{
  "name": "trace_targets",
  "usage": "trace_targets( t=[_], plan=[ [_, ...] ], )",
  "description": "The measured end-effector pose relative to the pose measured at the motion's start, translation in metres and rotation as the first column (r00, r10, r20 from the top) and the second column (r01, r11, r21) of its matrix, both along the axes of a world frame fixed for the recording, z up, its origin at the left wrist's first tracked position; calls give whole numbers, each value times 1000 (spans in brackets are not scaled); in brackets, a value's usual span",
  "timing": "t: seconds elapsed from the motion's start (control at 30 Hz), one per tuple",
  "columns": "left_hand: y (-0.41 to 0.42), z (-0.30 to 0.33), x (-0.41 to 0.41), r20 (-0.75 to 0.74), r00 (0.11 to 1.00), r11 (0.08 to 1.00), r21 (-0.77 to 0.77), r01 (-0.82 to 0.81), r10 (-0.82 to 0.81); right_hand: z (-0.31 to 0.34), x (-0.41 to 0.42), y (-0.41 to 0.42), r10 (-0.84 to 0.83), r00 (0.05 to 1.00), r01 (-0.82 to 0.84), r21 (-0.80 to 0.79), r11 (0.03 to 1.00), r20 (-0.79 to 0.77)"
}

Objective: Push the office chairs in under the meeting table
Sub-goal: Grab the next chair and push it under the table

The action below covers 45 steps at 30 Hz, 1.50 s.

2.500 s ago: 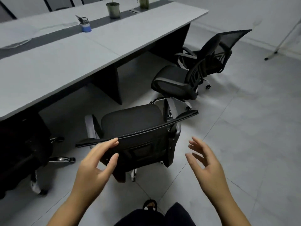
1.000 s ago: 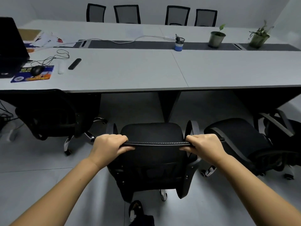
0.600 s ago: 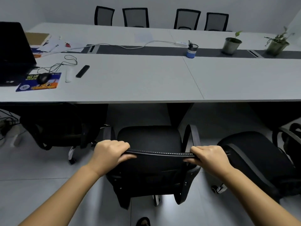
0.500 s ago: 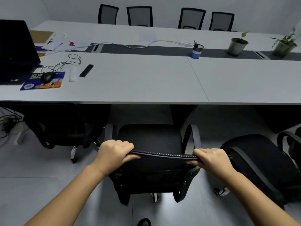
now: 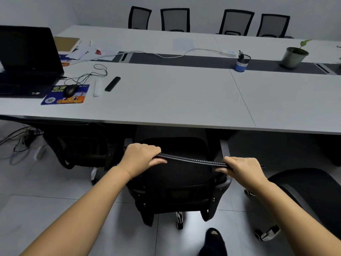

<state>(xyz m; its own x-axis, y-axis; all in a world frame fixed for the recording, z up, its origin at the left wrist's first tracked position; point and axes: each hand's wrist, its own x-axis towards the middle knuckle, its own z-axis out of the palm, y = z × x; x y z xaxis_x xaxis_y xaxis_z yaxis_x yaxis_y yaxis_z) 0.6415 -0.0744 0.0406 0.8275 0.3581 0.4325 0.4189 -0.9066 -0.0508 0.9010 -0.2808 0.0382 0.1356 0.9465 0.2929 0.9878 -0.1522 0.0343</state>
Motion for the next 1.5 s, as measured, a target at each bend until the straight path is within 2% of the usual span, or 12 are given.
trace_targets(
  t=[0.27, 0.6, 0.83, 1.13, 1.33, 1.5],
  plan=[
    [37, 3, 35, -24, 996, 996, -39, -85, 85, -3, 50, 60, 29, 999, -30, -45, 999, -29],
    [87, -5, 95, -12, 986, 986, 2, -164, 164, -6, 122, 130, 119, 991, -120, -13, 993, -61],
    [121, -7, 128, -2, 991, 988, -67, -137, 137, -10, 145, 155, 95, 995, -96, -21, 995, -20],
    [132, -7, 132, -22, 996, 994, -56, -92, 90, -10, 146, 158, 77, 997, -76, -38, 996, 10],
    [125, -5, 128, -98, 993, 987, -135, -84, 71, -1, 141, 153, 80, 997, -80, -92, 992, -7],
    [119, 14, 123, -341, 939, 915, -361, -179, 49, 18, 127, 143, -10, 967, -50, -228, 972, -253]
  ],
)
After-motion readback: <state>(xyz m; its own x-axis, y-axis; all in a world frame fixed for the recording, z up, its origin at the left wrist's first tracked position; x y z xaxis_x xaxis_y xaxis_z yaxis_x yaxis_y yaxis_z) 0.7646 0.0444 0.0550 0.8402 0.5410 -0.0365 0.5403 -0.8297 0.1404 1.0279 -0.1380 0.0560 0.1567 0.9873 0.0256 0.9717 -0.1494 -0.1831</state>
